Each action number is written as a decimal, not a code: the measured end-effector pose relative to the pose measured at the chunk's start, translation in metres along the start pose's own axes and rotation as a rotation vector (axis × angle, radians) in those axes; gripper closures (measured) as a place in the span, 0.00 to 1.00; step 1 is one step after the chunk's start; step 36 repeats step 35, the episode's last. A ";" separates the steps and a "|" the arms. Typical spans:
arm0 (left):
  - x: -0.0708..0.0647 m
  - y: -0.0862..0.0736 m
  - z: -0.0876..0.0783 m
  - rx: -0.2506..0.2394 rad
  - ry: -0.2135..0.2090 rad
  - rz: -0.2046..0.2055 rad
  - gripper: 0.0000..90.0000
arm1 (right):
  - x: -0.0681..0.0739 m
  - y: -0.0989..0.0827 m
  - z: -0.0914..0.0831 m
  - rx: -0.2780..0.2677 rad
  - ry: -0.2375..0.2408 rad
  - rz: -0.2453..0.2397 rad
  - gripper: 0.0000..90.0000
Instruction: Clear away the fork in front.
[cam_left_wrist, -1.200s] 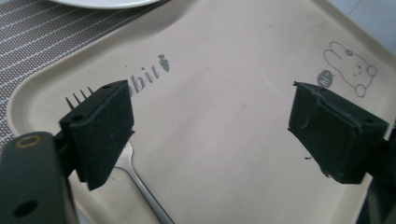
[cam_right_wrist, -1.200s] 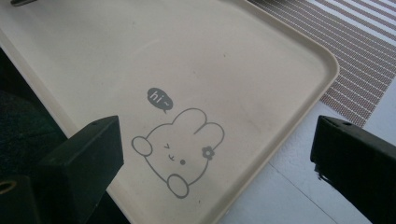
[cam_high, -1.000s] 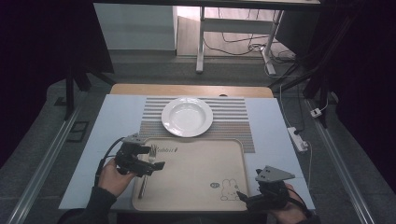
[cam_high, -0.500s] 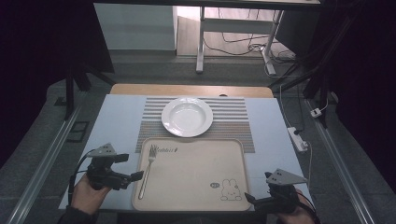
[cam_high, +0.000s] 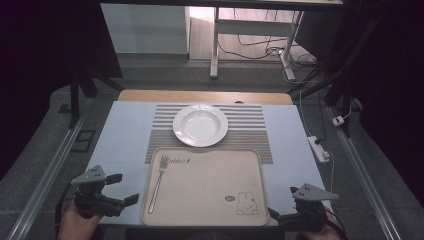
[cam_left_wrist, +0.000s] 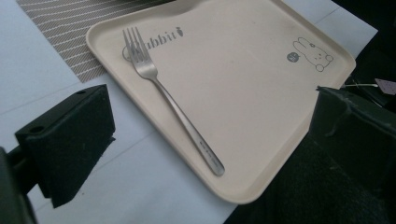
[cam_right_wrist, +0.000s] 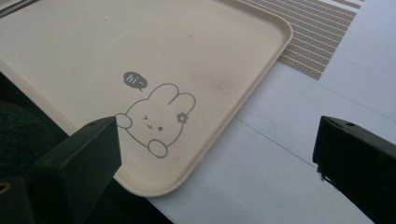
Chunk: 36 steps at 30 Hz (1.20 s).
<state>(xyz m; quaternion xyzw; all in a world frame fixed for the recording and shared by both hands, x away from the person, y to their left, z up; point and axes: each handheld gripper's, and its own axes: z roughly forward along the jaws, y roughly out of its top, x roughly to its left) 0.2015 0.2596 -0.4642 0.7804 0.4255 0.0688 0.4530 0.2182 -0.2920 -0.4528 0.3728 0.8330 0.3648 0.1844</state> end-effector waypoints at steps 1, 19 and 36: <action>0.000 -0.002 -0.002 -0.003 0.002 -0.004 0.00 | -0.001 -0.001 -0.001 0.000 -0.002 0.005 0.01; 0.005 -0.028 -0.026 0.036 0.070 -0.042 0.00 | -0.007 -0.010 -0.013 0.011 -0.029 0.056 0.01; -0.002 -0.032 -0.025 0.147 0.160 -0.027 0.00 | -0.009 -0.013 -0.015 0.042 -0.022 0.076 0.01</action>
